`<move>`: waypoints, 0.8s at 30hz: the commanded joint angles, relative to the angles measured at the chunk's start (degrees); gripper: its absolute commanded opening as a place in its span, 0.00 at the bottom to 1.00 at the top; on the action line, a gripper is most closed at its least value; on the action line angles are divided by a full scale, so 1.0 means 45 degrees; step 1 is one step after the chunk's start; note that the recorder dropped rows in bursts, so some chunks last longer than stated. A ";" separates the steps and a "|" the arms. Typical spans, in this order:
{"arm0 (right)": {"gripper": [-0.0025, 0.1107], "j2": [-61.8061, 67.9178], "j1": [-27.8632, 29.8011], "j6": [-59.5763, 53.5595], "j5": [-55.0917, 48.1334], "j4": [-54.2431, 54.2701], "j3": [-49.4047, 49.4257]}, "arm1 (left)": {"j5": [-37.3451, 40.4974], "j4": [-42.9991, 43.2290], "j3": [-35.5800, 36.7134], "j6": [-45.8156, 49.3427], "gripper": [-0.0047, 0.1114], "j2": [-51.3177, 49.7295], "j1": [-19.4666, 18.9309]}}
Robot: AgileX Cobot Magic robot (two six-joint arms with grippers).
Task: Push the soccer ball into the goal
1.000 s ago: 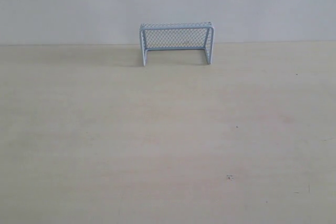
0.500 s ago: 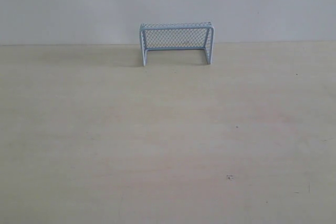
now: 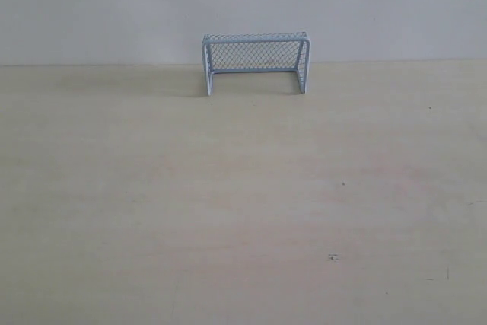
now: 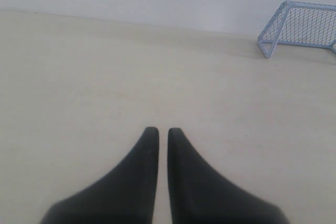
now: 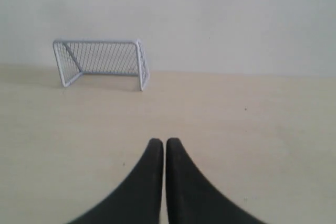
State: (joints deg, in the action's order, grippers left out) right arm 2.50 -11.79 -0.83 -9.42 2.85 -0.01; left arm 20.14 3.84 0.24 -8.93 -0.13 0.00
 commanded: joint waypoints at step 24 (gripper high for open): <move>0.02 -0.0556 0.2244 0.0737 -0.2434 -0.0374 0.0002 | -0.0147 -0.0058 -0.0054 -0.0118 0.09 0.0028 -0.0025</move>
State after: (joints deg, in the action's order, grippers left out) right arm 0.46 -2.13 2.15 -20.28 1.78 -0.01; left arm 20.14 3.84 0.24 -8.93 -0.13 0.00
